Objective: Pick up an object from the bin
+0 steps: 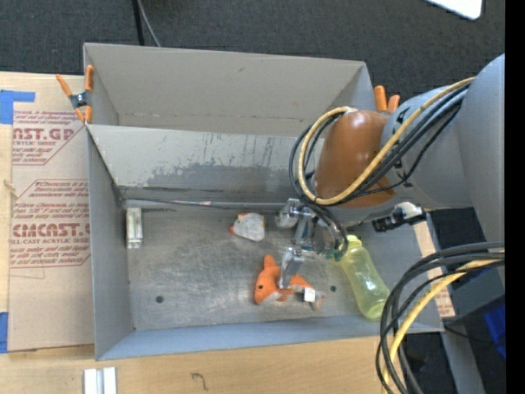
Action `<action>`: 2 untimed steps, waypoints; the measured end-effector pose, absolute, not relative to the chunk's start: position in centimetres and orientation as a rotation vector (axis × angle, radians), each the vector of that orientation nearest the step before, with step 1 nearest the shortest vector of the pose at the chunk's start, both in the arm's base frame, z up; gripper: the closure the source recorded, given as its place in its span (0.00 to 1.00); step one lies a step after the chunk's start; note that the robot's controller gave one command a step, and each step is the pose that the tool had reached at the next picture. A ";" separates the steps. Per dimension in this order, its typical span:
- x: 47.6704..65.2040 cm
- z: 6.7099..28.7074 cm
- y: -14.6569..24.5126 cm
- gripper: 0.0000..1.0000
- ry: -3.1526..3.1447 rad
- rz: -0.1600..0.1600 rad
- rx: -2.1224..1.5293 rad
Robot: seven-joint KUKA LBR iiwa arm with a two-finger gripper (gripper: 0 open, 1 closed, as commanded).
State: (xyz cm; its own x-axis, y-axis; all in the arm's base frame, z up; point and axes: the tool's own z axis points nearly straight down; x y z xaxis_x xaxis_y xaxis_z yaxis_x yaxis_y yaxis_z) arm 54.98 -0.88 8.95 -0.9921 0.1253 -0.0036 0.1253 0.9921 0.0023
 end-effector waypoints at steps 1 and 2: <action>55.1 8.4 -0.9 0.00 3.109 0.001 0.433; 53.2 8.0 0.8 0.00 3.061 -0.002 0.669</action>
Offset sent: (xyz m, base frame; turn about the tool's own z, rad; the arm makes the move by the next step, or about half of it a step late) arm -0.0535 0.0495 -0.0188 0.1014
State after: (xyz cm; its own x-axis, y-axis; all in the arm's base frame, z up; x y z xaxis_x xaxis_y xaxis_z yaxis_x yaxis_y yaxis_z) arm 53.21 0.78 8.03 -0.9087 0.4174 -0.0082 0.4174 0.9087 0.0002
